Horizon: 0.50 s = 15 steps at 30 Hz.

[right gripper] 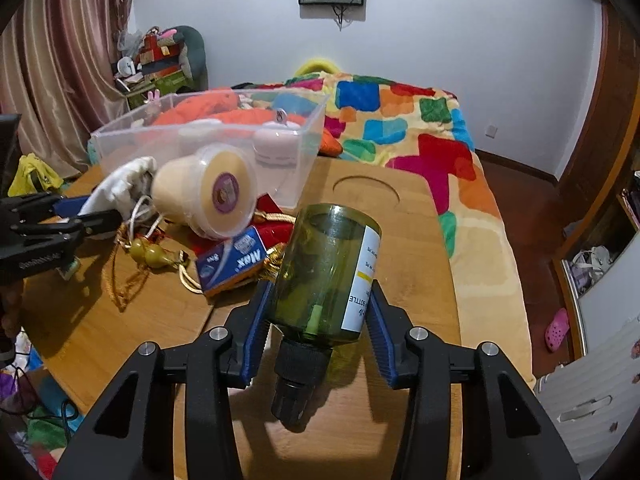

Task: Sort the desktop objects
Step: 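Grasp the white drawstring bag with the left tool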

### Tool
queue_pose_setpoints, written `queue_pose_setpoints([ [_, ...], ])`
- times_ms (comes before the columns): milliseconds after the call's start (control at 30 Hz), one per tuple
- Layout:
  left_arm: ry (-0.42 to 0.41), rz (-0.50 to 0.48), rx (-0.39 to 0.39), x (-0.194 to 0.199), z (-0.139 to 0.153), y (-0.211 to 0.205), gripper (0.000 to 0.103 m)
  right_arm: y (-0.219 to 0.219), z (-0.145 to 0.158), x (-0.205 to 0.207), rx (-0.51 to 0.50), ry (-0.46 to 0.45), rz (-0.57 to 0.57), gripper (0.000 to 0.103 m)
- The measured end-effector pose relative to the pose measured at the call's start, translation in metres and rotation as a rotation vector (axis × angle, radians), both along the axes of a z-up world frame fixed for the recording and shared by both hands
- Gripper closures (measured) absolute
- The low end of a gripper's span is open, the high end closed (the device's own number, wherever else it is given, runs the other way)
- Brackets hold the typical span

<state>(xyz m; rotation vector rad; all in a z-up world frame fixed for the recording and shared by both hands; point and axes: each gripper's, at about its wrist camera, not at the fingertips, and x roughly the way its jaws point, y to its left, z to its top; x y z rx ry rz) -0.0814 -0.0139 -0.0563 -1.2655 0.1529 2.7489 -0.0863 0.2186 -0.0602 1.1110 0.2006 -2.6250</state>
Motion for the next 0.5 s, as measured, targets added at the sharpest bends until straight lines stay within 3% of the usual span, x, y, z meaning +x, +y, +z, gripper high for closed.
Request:
queue_pose_setpoints([
  [167, 0.014, -0.009, -0.003, 0.004, 0.004, 0.002, 0.073, -0.007, 0.008, 0.004, 0.009, 0.018, 0.024, 0.061],
  [500, 0.033, -0.006, 0.014, 0.008, 0.013, -0.002, 0.081, -0.021, 0.018, 0.008, 0.012, 0.042, 0.063, 0.061],
])
